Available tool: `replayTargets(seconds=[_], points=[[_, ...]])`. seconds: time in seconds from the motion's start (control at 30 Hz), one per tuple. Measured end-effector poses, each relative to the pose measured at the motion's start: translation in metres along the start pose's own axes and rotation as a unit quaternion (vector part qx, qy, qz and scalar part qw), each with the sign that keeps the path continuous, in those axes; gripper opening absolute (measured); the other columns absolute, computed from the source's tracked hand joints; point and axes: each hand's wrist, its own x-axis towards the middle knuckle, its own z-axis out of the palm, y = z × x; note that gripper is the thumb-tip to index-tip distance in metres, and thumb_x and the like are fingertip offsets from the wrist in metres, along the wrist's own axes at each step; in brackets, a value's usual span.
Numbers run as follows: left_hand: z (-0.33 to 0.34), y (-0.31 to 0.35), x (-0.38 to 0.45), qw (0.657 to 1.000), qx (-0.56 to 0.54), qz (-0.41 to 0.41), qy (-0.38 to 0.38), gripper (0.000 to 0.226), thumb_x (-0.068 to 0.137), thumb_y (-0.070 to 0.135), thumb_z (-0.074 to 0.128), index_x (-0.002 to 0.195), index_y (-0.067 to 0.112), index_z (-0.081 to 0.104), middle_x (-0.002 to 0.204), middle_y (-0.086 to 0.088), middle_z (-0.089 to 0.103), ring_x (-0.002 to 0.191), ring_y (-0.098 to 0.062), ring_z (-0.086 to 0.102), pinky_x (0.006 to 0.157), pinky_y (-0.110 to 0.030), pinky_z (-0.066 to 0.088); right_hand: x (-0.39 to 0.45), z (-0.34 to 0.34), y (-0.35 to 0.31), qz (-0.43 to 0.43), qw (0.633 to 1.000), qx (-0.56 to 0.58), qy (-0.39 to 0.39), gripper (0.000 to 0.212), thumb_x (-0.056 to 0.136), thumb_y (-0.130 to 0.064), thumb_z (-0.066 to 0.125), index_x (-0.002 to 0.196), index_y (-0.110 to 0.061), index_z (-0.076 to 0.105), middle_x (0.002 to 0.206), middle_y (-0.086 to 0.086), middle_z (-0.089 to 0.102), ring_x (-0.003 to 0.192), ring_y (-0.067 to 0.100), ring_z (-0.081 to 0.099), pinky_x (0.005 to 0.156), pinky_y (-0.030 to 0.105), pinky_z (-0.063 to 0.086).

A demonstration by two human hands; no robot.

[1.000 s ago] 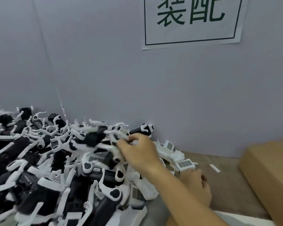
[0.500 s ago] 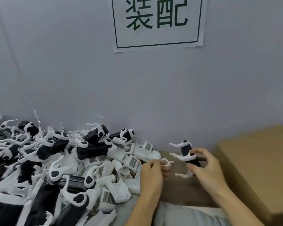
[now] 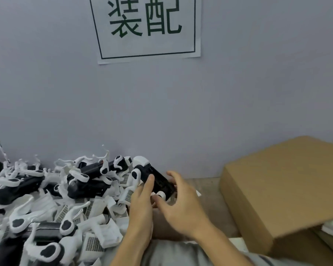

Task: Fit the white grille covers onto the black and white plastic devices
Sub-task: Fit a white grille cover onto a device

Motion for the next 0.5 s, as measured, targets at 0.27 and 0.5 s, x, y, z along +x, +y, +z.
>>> replayTargets(seconds=[0.27,0.5], points=[[0.004,-0.002,-0.005,0.981,0.152,0.118,0.007,0.02,0.093,0.039,0.064,0.095,0.021,0.073,0.089,0.004,0.077,0.093,-0.017,0.072,0.095,-0.052,0.052,-0.002,-0.007,0.01,0.017,0.995,0.076,-0.056,0.07,0.082,-0.034,0.067,0.139,-0.049,0.03,0.132,-0.017,0.047,0.12,-0.007,0.048,0.094,0.01,0.043],[0.008,-0.012,-0.015,0.82,0.507,0.252,-0.085,0.022,0.096,0.025,0.047,0.112,0.035,0.057,0.099,0.02,0.064,0.102,0.002,0.053,0.11,-0.037,0.014,0.006,-0.01,0.004,0.069,0.973,0.208,0.076,0.044,0.076,-0.023,0.086,0.109,-0.031,0.058,0.094,-0.011,0.07,0.088,0.002,0.068,0.074,0.015,0.052]])
